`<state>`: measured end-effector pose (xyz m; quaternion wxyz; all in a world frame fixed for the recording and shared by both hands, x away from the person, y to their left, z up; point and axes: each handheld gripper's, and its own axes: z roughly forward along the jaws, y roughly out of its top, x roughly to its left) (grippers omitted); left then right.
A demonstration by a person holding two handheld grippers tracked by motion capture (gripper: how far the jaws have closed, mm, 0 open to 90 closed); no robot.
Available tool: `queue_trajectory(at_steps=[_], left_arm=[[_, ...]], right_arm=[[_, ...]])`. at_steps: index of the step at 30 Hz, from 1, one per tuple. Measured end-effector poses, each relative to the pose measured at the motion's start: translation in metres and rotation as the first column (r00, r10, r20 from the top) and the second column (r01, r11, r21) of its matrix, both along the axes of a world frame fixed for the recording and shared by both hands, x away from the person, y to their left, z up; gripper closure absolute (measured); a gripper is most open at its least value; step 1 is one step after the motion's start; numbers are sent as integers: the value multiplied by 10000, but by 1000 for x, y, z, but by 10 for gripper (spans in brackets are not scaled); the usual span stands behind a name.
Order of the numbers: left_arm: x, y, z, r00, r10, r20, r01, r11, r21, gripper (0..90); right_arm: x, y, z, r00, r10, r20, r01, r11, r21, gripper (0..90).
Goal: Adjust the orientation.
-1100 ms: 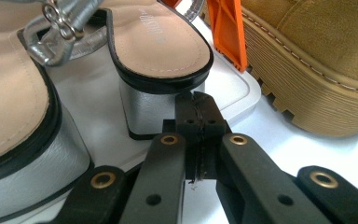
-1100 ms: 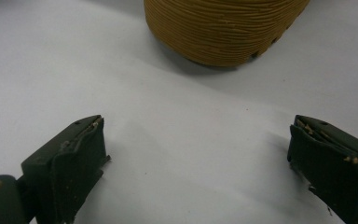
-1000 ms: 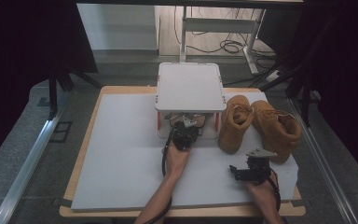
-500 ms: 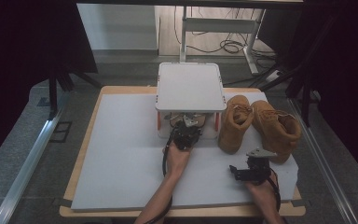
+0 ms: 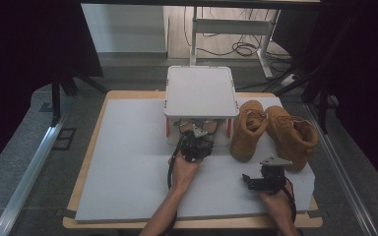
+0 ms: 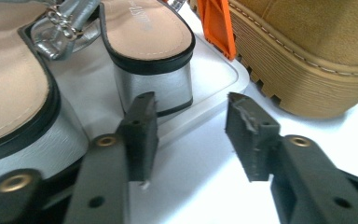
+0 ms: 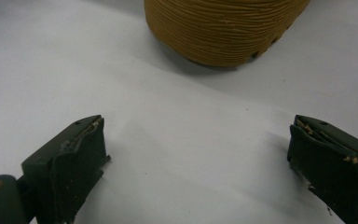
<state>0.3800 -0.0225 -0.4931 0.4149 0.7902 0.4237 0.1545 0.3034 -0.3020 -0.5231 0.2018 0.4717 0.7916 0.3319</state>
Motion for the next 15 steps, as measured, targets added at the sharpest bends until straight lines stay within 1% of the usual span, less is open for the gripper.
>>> queue_trajectory(at_steps=[5, 9, 11, 14, 15], left_arm=[[-5, 6, 3, 9998, -185, -6, 185, 9997, 175, 411], [-8, 11, 5, 9994, -307, -135, 311, 9992, 237, 377], [-9, 15, 7, 9991, -410, -134, 413, 9988, 275, 366], [-12, 19, 10, 9983, -552, -168, 553, 9984, 94, 345], [-14, 21, 11, 9979, -632, -119, 633, 9980, 52, 337]], right_arm=[[0, 0, 0, 10000, -5, -16, 5, 10000, 6, 42], [0, 0, 0, 10000, -5, -17, 5, 10000, 3, 42], [0, 0, 0, 10000, -5, -17, 5, 10000, 3, 42], [0, 0, 0, 10000, -5, -17, 5, 10000, -3, 42], [0, 0, 0, 10000, -2, -8, 2, 10000, -3, 42]])
